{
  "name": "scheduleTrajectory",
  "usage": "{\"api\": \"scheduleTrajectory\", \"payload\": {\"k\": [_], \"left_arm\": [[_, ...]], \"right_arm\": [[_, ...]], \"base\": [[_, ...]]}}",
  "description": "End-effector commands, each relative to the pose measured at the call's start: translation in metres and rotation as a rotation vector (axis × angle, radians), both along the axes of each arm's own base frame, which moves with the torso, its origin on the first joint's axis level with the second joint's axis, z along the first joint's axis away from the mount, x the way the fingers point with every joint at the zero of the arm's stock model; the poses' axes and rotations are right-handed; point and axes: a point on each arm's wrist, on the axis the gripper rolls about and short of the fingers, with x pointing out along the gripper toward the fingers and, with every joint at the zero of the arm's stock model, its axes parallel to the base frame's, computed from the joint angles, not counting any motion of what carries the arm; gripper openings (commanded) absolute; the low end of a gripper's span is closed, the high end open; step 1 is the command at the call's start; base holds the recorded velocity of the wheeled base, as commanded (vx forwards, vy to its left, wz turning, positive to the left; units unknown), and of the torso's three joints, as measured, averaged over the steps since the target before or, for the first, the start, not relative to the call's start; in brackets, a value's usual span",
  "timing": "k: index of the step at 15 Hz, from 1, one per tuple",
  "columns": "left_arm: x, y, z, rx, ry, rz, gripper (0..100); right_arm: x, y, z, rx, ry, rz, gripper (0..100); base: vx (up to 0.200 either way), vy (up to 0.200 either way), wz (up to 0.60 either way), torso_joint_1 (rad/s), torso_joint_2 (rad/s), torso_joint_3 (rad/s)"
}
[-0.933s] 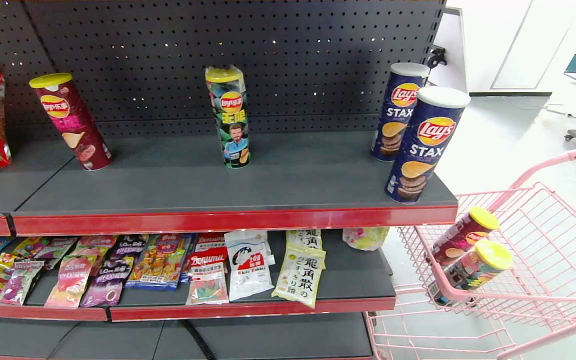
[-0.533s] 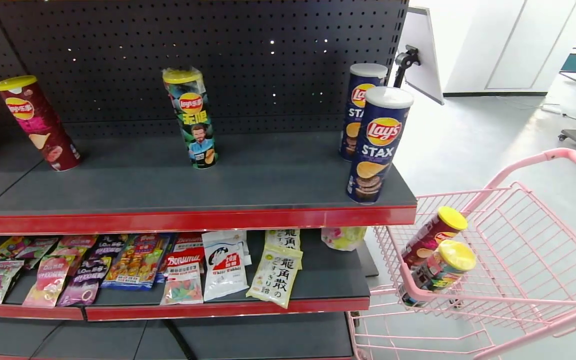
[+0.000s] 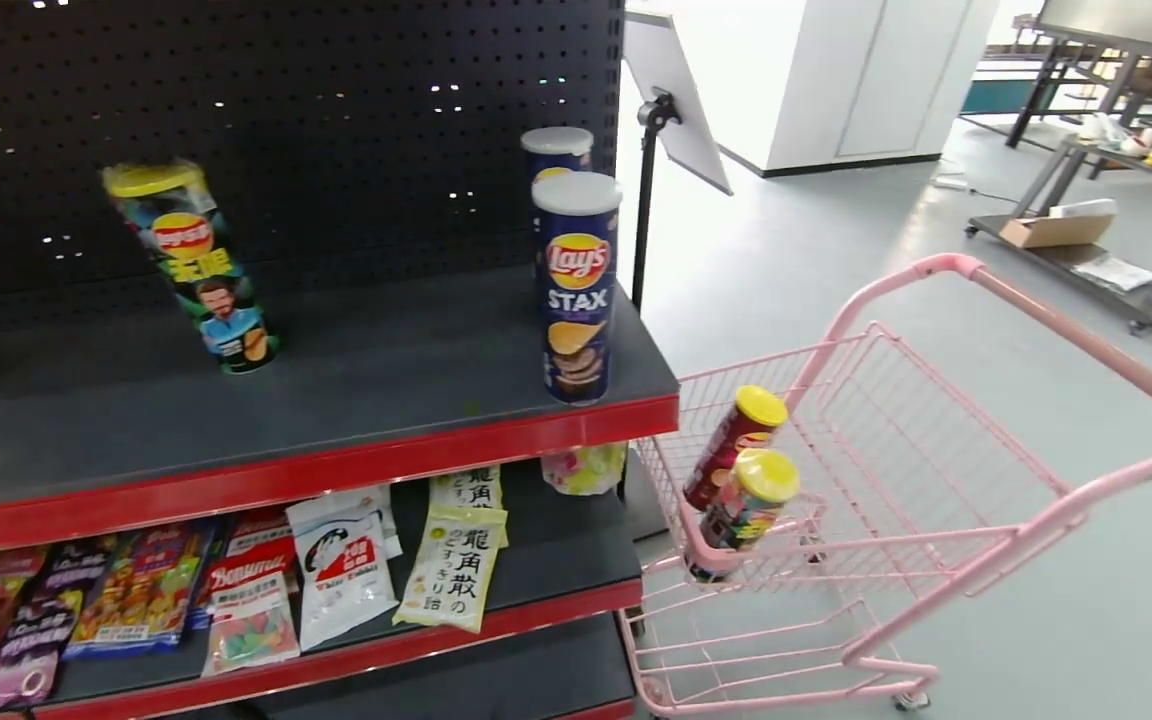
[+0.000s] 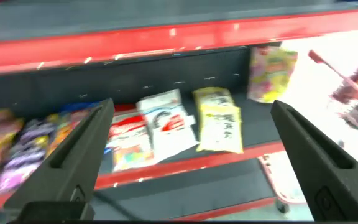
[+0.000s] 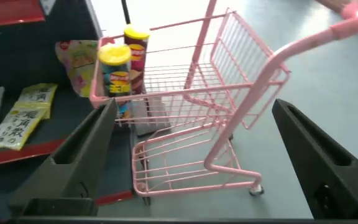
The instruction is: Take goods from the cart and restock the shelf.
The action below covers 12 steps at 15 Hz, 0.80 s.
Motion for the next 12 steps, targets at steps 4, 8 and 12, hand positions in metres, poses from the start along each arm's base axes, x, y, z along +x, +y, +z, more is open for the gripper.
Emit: {"api": "scheduleTrajectory", "payload": {"k": [4,8,12], "left_arm": [[0.0,0.0,0.0001,-0.001,0.001,-0.001,100],[0.0,0.0001,0.0001,-0.001,0.001,0.001,100],[0.0,0.0,0.0001,-0.001,0.001,-0.001,100]], "right_arm": [[0.0,0.0001,0.0001,0.0,-0.001,0.0,100],[0.0,0.0001,0.0001,-0.002,-0.001,0.0,100],[0.0,0.0,0.0001,0.007,-0.001,-0.002,100]], "base": [[0.0,0.0,-0.6,0.005,0.0,0.004],[0.0,0.0,0.0,0.0,0.0,0.0],[0.0,0.0,0.0,-0.092,0.23,0.132]]}}
